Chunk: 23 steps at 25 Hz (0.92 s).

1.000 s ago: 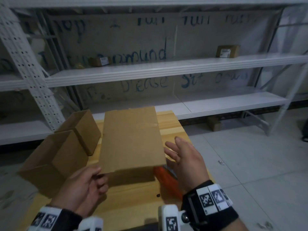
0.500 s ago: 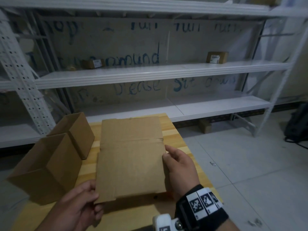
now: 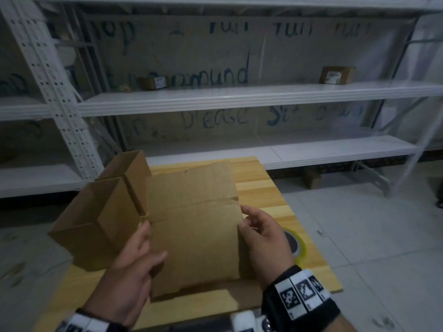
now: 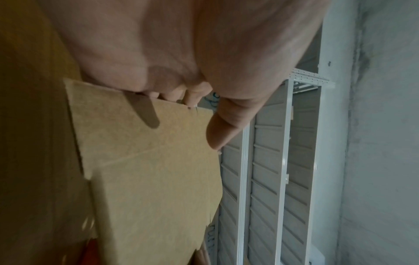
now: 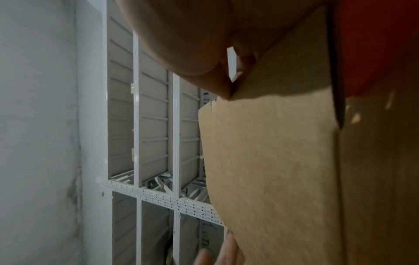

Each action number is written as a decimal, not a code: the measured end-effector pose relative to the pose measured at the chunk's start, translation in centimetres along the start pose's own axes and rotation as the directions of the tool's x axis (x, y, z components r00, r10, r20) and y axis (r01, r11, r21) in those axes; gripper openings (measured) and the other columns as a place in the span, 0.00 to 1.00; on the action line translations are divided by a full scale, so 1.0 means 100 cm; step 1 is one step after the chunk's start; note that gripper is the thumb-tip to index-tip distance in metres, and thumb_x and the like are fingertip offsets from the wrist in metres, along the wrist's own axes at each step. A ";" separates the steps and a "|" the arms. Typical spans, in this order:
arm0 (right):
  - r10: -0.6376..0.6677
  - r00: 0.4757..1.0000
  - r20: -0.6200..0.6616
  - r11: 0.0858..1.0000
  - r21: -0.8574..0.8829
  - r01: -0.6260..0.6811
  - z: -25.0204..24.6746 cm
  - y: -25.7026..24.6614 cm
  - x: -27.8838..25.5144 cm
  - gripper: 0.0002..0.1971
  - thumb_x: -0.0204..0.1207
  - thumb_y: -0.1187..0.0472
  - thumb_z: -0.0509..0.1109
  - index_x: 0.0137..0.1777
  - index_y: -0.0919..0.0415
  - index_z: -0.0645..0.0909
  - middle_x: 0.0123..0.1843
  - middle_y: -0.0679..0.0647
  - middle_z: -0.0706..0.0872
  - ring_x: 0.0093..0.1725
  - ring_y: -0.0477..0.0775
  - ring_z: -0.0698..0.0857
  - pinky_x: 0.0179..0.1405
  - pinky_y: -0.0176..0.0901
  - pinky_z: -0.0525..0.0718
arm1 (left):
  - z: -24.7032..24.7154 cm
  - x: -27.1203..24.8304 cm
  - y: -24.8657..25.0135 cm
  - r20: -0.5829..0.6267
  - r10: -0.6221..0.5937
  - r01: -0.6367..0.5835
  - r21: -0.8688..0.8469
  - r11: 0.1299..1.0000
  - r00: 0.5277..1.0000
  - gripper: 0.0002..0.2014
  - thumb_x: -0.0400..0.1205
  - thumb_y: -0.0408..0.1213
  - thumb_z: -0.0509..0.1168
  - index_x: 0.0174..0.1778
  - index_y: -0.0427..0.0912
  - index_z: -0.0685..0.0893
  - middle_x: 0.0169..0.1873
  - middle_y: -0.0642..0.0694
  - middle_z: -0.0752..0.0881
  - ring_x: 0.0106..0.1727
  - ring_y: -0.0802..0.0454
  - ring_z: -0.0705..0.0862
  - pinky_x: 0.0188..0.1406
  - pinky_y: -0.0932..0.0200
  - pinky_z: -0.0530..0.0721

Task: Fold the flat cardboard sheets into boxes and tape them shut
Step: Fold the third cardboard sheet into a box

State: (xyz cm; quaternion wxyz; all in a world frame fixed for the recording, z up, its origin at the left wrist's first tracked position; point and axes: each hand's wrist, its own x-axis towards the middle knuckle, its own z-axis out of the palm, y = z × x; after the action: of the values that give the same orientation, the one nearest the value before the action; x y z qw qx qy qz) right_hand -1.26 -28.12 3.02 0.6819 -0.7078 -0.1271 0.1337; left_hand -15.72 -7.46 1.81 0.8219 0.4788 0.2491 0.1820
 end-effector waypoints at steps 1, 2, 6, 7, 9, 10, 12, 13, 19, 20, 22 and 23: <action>-0.015 1.000 -0.007 1.000 0.004 0.016 0.002 -0.001 -0.002 0.16 0.89 0.63 0.71 0.70 0.42 0.86 0.53 0.53 0.89 0.53 0.49 0.89 0.47 0.39 0.83 | 0.002 -0.001 0.000 0.009 -0.003 0.003 0.001 1.000 1.000 0.61 0.62 0.29 0.88 0.93 0.55 0.70 0.89 0.40 0.76 0.86 0.37 0.78 0.87 0.28 0.73; -0.026 1.000 -0.013 1.000 0.011 0.026 0.005 -0.002 -0.004 0.16 0.89 0.60 0.71 0.71 0.41 0.85 0.56 0.50 0.90 0.57 0.50 0.89 0.50 0.42 0.84 | 0.004 -0.003 0.001 0.025 0.005 -0.005 -0.016 1.000 1.000 0.65 0.59 0.31 0.89 0.94 0.56 0.67 0.92 0.42 0.70 0.89 0.38 0.74 0.90 0.29 0.69; -0.066 0.997 0.051 0.997 0.031 0.064 0.011 -0.003 -0.010 0.23 0.90 0.50 0.68 0.83 0.35 0.74 0.68 0.36 0.88 0.64 0.40 0.87 0.53 0.39 0.86 | 0.011 -0.005 0.001 0.059 0.072 -0.068 -0.068 0.995 0.996 0.56 0.71 0.32 0.85 0.95 0.56 0.66 0.94 0.47 0.67 0.91 0.44 0.71 0.91 0.31 0.67; -0.080 0.994 0.070 0.997 0.011 0.079 0.011 -0.003 -0.010 0.26 0.90 0.49 0.68 0.86 0.32 0.71 0.71 0.35 0.86 0.66 0.38 0.87 0.55 0.37 0.87 | 0.011 -0.005 0.002 0.060 0.090 -0.085 -0.076 0.993 0.994 0.53 0.72 0.36 0.82 0.94 0.56 0.66 0.94 0.49 0.68 0.90 0.45 0.72 0.91 0.32 0.67; -0.096 0.991 0.091 0.995 -0.024 0.099 0.012 -0.002 -0.011 0.32 0.90 0.47 0.69 0.91 0.31 0.63 0.79 0.36 0.82 0.73 0.41 0.84 0.65 0.44 0.88 | 0.011 -0.007 0.004 0.071 0.123 -0.118 -0.079 0.990 0.990 0.56 0.67 0.44 0.86 0.93 0.57 0.68 0.92 0.52 0.71 0.88 0.47 0.75 0.92 0.33 0.68; -0.101 0.990 0.094 0.994 -0.033 0.105 0.012 -0.002 -0.011 0.35 0.89 0.46 0.69 0.93 0.31 0.59 0.82 0.37 0.79 0.76 0.43 0.82 0.71 0.50 0.87 | 0.010 -0.006 0.003 0.085 0.137 -0.130 -0.085 0.988 0.987 0.60 0.62 0.49 0.91 0.92 0.59 0.70 0.92 0.53 0.72 0.88 0.48 0.75 0.92 0.33 0.67; -0.118 0.989 0.088 0.992 -0.038 0.121 0.012 -0.001 -0.009 0.37 0.89 0.45 0.69 0.93 0.32 0.57 0.85 0.37 0.76 0.79 0.45 0.79 0.77 0.57 0.85 | 0.008 -0.005 0.001 0.073 0.164 -0.158 -0.086 0.984 0.984 0.59 0.56 0.54 0.93 0.86 0.64 0.77 0.91 0.54 0.74 0.88 0.49 0.75 0.92 0.34 0.67; -0.126 0.988 0.085 0.991 -0.031 0.129 0.012 -0.003 -0.010 0.36 0.89 0.46 0.69 0.93 0.32 0.57 0.84 0.36 0.76 0.79 0.44 0.79 0.77 0.56 0.84 | 0.008 -0.005 0.001 0.057 0.177 -0.172 -0.078 0.982 0.983 0.53 0.57 0.54 0.92 0.82 0.67 0.80 0.90 0.54 0.76 0.88 0.49 0.77 0.92 0.34 0.68; -0.145 0.987 0.074 0.989 0.000 0.145 0.013 -0.003 -0.007 0.32 0.88 0.43 0.65 0.92 0.33 0.62 0.76 0.31 0.80 0.74 0.42 0.82 0.77 0.58 0.84 | 0.007 -0.002 0.001 -0.022 0.188 -0.189 -0.040 0.981 0.982 0.39 0.77 0.39 0.73 0.88 0.53 0.77 0.81 0.49 0.86 0.80 0.47 0.85 0.87 0.31 0.75; -0.145 0.988 0.061 0.989 0.002 0.145 0.014 -0.002 -0.007 0.31 0.88 0.42 0.64 0.91 0.34 0.65 0.75 0.33 0.81 0.73 0.42 0.83 0.77 0.60 0.84 | 0.007 -0.002 0.001 -0.038 0.197 -0.198 -0.029 0.980 0.980 0.37 0.77 0.39 0.73 0.87 0.53 0.79 0.81 0.49 0.86 0.80 0.47 0.85 0.86 0.32 0.75; -0.142 0.990 0.027 0.990 0.008 0.142 0.015 0.001 -0.005 0.29 0.87 0.40 0.64 0.88 0.36 0.69 0.75 0.39 0.84 0.74 0.46 0.84 0.77 0.64 0.84 | 0.006 0.000 0.001 -0.068 0.211 -0.212 -0.012 0.977 0.975 0.30 0.82 0.36 0.72 0.83 0.53 0.82 0.81 0.49 0.86 0.79 0.50 0.85 0.82 0.39 0.80; -0.140 0.990 0.016 0.990 0.010 0.140 0.015 0.002 -0.005 0.29 0.86 0.38 0.64 0.87 0.35 0.70 0.76 0.40 0.84 0.74 0.47 0.84 0.76 0.65 0.85 | 0.007 0.001 0.001 -0.075 0.216 -0.217 -0.005 0.976 0.973 0.27 0.85 0.33 0.70 0.82 0.54 0.83 0.79 0.50 0.86 0.77 0.52 0.85 0.77 0.43 0.82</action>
State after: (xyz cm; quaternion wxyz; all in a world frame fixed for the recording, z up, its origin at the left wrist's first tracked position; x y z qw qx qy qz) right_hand -2.28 -26.95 2.82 0.6918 -0.6928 -0.1816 0.0920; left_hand -15.25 -7.87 2.15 0.7906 0.4905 0.2244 0.2898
